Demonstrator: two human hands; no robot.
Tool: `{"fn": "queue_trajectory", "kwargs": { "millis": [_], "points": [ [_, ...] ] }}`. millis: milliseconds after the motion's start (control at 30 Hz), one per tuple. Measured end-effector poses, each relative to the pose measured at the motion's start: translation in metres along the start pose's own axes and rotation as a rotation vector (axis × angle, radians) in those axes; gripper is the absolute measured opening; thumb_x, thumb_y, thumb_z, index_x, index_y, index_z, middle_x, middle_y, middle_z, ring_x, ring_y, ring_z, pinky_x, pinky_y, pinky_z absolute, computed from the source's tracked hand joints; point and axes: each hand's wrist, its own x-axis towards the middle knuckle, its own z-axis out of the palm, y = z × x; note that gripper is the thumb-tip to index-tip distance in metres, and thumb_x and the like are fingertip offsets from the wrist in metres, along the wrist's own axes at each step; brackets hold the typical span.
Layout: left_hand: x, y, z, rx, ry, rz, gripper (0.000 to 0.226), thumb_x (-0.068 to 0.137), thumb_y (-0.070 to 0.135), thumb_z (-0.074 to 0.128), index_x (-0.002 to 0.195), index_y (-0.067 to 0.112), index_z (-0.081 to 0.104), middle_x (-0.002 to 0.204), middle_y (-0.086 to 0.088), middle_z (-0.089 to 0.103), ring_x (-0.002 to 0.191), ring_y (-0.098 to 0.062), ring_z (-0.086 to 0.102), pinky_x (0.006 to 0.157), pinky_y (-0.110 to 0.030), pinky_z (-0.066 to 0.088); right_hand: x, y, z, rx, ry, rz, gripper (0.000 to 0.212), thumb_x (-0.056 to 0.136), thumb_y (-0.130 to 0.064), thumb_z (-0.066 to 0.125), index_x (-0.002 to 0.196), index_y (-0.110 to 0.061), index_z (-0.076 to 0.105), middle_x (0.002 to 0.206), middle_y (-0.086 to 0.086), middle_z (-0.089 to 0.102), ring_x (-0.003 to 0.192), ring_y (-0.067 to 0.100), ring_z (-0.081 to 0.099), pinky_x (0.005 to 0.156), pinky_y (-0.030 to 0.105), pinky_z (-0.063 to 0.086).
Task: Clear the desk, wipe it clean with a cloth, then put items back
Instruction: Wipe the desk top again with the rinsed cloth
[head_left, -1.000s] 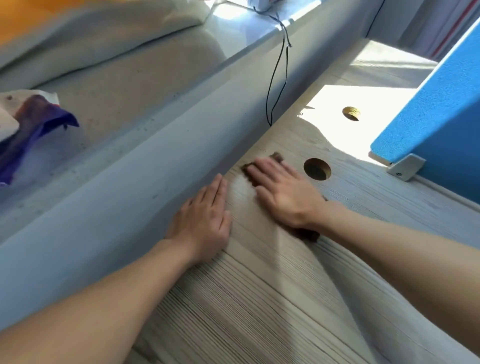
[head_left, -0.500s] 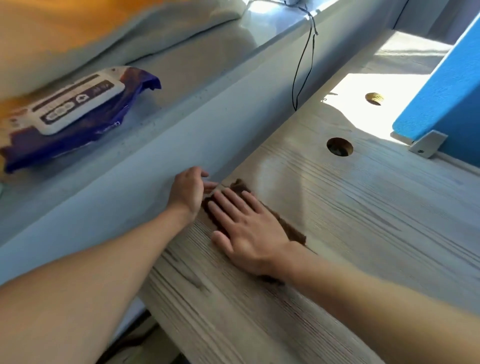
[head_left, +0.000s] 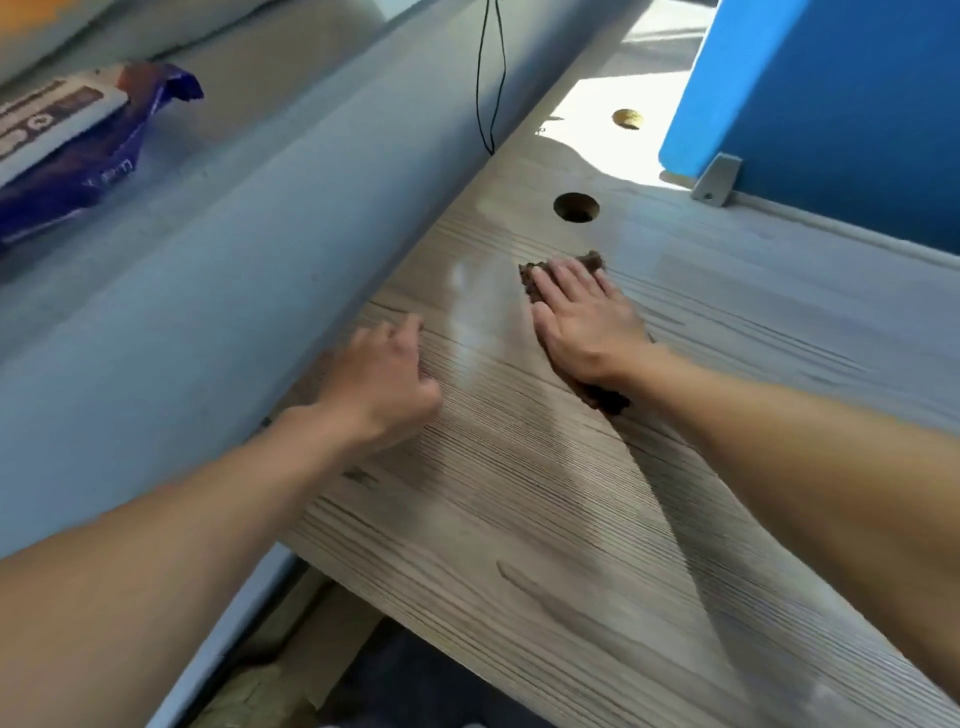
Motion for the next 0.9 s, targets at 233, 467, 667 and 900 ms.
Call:
{"fn": "queue_trajectory", "kwargs": {
  "millis": [233, 467, 667, 900],
  "points": [
    [0.014, 0.041, -0.026, -0.213, -0.138, -0.1, 0.055, 0.092, 0.028, 0.05, 0.145, 0.016, 0.039, 0.14, -0.019, 0.053, 0.126, -0.034, 0.051, 0.095, -0.033, 0.038, -0.13, -0.067, 0.028, -0.066, -0.012, -0.684, 0.062, 0.103, -0.051, 0.019, 0.157, -0.021, 0.023, 0.165, 0.003, 0.018, 0.153, 0.019, 0.009, 0.124, 0.041, 0.002],
    [0.016, 0.085, 0.0, 0.111, -0.408, -0.012, 0.112, 0.069, 0.023, 0.056, 0.156, 0.034, -0.014, 0.152, -0.029, 0.033, 0.139, -0.045, 0.035, 0.112, -0.044, 0.036, -0.057, 0.082, -0.006, -0.005, 0.021, 0.028, 0.056, 0.106, -0.044, 0.011, 0.159, -0.028, 0.007, 0.168, -0.004, 0.001, 0.153, 0.01, -0.004, 0.124, 0.038, -0.004],
    [0.01, 0.092, -0.009, -0.045, -0.38, -0.006, 0.094, 0.079, 0.009, 0.052, 0.158, 0.026, 0.003, 0.108, -0.013, 0.061, 0.091, -0.026, 0.062, 0.069, -0.026, 0.054, -0.101, 0.04, 0.017, -0.063, 0.09, -0.076, 0.065, 0.103, -0.051, 0.014, 0.159, -0.02, 0.011, 0.167, 0.003, 0.007, 0.154, 0.018, 0.001, 0.124, 0.043, -0.001],
    [-0.011, 0.142, 0.005, -0.061, -0.402, 0.061, 0.093, 0.086, 0.009, 0.054, 0.158, 0.021, -0.002, 0.135, -0.015, 0.056, 0.115, -0.031, 0.059, 0.064, -0.025, 0.043, -0.136, 0.067, 0.014, -0.039, 0.035, -0.269, 0.06, 0.101, -0.05, 0.014, 0.158, -0.031, 0.014, 0.167, -0.004, 0.008, 0.153, 0.01, 0.001, 0.124, 0.039, -0.002]
  ]
}}
